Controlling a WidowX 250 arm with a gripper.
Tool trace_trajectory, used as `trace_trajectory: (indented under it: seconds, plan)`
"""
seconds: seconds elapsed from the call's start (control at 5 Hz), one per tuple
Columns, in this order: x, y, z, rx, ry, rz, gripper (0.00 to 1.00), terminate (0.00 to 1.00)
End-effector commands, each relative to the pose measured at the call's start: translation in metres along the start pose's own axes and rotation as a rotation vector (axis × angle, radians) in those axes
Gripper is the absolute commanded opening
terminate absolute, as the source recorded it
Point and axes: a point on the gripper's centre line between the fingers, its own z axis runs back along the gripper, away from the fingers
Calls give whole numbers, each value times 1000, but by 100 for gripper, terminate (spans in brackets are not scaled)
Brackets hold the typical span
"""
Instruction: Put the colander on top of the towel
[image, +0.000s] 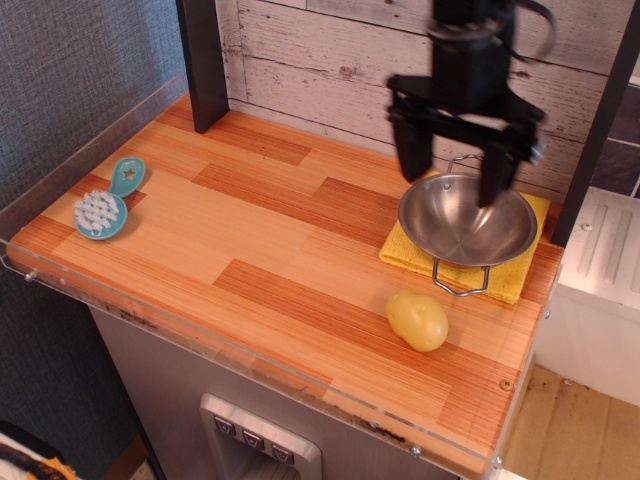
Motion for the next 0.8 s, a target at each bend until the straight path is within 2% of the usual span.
trace_trajectory:
  seconds: [0.0, 0.2, 0.4, 0.6]
  plan:
    - [-37, 63, 36, 12, 12, 83, 100, 0]
    - [-51, 78, 36, 18, 20, 101, 100, 0]
    - [-56, 79, 36, 41, 17, 65, 100, 0]
    - [-59, 78, 36, 95, -23, 43, 100, 0]
